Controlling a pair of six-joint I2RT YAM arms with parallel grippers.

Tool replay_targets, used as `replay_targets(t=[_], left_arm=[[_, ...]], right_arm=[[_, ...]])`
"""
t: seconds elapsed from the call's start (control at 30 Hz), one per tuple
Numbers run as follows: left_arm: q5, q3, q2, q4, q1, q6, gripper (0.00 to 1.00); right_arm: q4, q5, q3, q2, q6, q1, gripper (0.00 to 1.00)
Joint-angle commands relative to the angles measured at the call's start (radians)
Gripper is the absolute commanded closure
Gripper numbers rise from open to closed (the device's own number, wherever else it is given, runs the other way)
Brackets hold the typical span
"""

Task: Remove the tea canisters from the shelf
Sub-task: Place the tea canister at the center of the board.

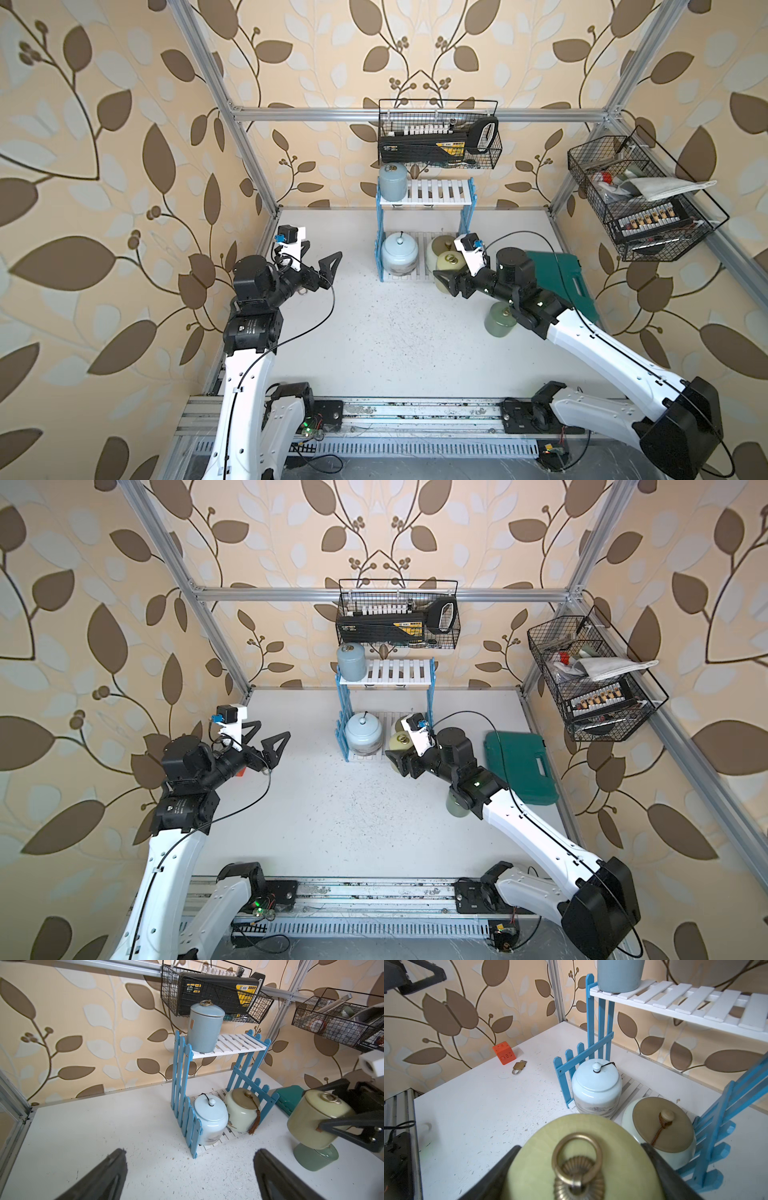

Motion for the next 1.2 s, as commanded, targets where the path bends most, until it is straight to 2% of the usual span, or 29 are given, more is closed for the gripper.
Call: replay_targets(t=[0.0,0.13,0.53,0.8,1.17], left_arm=[[0.001,-0.005,-0.023,0.063,0.006,-0.015,0.01],[-0.001,-0.007,-0.031,0.067,0.01,0.0,0.01],[-0.007,-0.044,-0.05,0.092,0.032,-0.017,0.01],[-0.007,-0.051,-0.044,0.105,0.047,-0.026,0.01],[-0.006,-0.035,-0.026,0.087,0.055,-0.026,0.01]], right_arm=[[0.211,0.089,-0.053,-0.06,0.052,0.019,0.68],[0.333,0.119,-0.178,-0.069,0.075,0.039,0.69],[0.523,0.186,-0.37,-0.001,0.092,0.075,0.68],[0.627,0.238,-0.451,0.074,0.117,0.075,0.68],[0.644,0.28,-0.48,0.15,0.12,0.074,0.65]])
